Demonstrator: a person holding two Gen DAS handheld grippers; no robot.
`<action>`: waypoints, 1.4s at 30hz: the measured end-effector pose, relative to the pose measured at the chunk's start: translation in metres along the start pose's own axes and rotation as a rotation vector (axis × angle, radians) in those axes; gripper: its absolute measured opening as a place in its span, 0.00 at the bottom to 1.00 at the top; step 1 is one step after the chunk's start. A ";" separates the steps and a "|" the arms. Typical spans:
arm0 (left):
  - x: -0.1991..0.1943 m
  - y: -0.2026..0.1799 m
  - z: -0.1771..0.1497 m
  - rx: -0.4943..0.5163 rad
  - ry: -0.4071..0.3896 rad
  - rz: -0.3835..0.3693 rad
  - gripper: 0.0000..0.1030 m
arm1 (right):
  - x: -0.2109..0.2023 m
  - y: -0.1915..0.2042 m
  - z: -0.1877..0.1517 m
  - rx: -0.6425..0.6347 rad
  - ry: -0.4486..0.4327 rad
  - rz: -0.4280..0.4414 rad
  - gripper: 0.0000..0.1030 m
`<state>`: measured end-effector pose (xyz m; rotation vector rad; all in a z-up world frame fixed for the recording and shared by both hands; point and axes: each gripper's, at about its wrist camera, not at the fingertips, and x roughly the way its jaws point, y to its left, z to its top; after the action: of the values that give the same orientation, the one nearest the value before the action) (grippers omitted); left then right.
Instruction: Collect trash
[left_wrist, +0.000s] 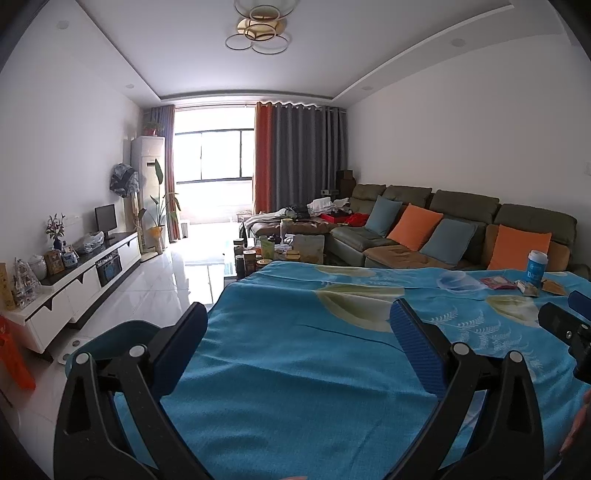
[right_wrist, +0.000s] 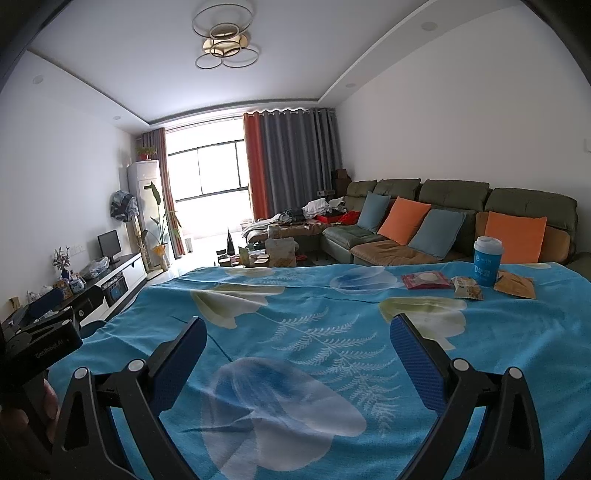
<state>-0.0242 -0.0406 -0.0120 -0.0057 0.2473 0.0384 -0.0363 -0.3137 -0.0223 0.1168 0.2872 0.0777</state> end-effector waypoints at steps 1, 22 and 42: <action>0.001 0.000 0.000 -0.001 0.002 0.001 0.94 | -0.001 0.000 0.000 -0.001 0.000 -0.002 0.93; 0.002 0.002 -0.003 -0.008 0.006 -0.007 0.95 | -0.003 -0.002 0.001 -0.002 0.009 -0.015 0.93; 0.003 0.003 -0.002 -0.010 0.009 -0.009 0.94 | -0.004 -0.004 0.005 -0.011 0.009 -0.020 0.93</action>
<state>-0.0220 -0.0371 -0.0151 -0.0168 0.2561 0.0311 -0.0384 -0.3184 -0.0168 0.1027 0.2971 0.0596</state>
